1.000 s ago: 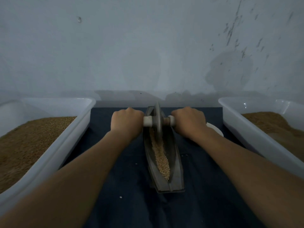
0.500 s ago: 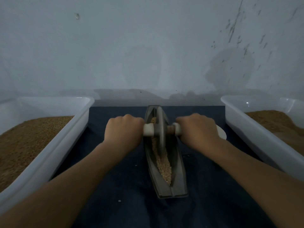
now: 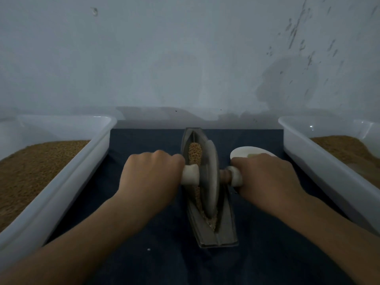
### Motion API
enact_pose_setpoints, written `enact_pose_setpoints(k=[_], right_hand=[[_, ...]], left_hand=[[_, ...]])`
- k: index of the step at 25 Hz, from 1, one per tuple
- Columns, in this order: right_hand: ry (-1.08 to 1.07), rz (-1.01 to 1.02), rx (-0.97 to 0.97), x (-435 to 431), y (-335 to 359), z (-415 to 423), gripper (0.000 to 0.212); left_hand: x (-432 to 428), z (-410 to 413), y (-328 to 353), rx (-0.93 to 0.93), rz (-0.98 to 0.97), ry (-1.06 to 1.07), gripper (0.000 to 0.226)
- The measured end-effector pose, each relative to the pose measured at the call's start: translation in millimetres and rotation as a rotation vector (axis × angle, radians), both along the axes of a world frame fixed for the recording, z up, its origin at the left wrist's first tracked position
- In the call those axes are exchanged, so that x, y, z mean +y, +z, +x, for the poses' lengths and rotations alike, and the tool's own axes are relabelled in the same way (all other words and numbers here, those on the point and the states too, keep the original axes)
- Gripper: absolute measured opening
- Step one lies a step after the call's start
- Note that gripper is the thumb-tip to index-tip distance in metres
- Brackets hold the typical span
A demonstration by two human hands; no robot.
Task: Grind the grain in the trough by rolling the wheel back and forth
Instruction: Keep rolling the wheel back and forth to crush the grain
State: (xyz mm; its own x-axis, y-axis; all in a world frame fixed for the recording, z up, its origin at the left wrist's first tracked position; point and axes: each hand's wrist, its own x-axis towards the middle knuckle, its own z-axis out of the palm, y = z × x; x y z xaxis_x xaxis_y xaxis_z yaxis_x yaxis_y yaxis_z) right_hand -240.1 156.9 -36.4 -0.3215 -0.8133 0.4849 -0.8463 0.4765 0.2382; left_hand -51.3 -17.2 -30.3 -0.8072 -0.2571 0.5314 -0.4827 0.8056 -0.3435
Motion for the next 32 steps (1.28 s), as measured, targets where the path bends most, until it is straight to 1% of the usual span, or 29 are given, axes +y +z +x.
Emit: enact_pose_setpoints(k=[1,2,4,6,9,10,13,15,16,18,21,22,23,25,26,27,30,31,32], right_hand=[[-0.027,0.015,-0.065,-8,-3,-4,0.038],[-0.044,0.016,-0.12,-22,-3,-11,0.031],[-0.063,0.01,-0.148,-54,4,-24,0.02],[-0.09,0.033,-0.179,-75,15,-32,0.017],[-0.061,0.063,-0.176,-64,19,-26,0.021],[-0.036,0.071,-0.155,-51,15,-21,0.024],[0.027,0.027,-0.006,-8,3,1,0.048],[0.021,-0.009,0.06,5,4,9,0.06],[0.011,0.003,0.044,4,3,6,0.058],[-0.024,0.017,-0.03,-17,0,-6,0.043],[-0.077,0.006,-0.091,-68,12,-27,0.026],[-0.093,0.015,-0.122,-80,18,-31,0.023],[-0.103,0.024,-0.145,-85,21,-34,0.022],[-0.09,0.025,-0.151,-74,18,-32,0.023],[-0.07,0.026,-0.137,-62,12,-28,0.025],[-0.044,0.026,-0.115,-47,6,-22,0.03],[0.023,-0.013,-0.006,-5,-3,-2,0.047],[0.015,-0.008,0.016,2,-1,1,0.049],[-0.001,0.004,0.016,4,-2,2,0.048]], left_hand=[[-4,-8,-3,-0.041,0.011,0.046,0.046],[-12,-21,-5,-0.04,0.032,0.085,0.036],[-31,-47,-1,-0.01,0.075,0.149,0.017],[-40,-61,8,-0.011,0.151,0.174,0.003],[-32,-48,6,0.001,0.184,0.156,0.006],[-25,-37,0,0.016,0.159,0.129,0.012],[-3,0,-9,0.037,0.027,0.001,0.05],[2,10,-7,0.065,0.008,-0.017,0.059],[0,7,-7,0.058,0.024,-0.005,0.058],[-10,-11,-9,0.0,0.056,0.072,0.046],[-39,-51,-4,0.035,0.139,0.147,0.01],[-43,-59,2,0.029,0.178,0.175,0.004],[-45,-63,5,0.024,0.19,0.19,0.005],[-38,-57,7,0.027,0.171,0.168,0.005],[-32,-48,3,0.026,0.16,0.144,0.008],[-25,-36,-2,0.028,0.14,0.115,0.017],[-2,0,-5,0.019,0.006,-0.015,0.051],[3,5,-3,0.034,-0.022,-0.028,0.059],[3,4,-2,0.038,-0.016,-0.021,0.061]])
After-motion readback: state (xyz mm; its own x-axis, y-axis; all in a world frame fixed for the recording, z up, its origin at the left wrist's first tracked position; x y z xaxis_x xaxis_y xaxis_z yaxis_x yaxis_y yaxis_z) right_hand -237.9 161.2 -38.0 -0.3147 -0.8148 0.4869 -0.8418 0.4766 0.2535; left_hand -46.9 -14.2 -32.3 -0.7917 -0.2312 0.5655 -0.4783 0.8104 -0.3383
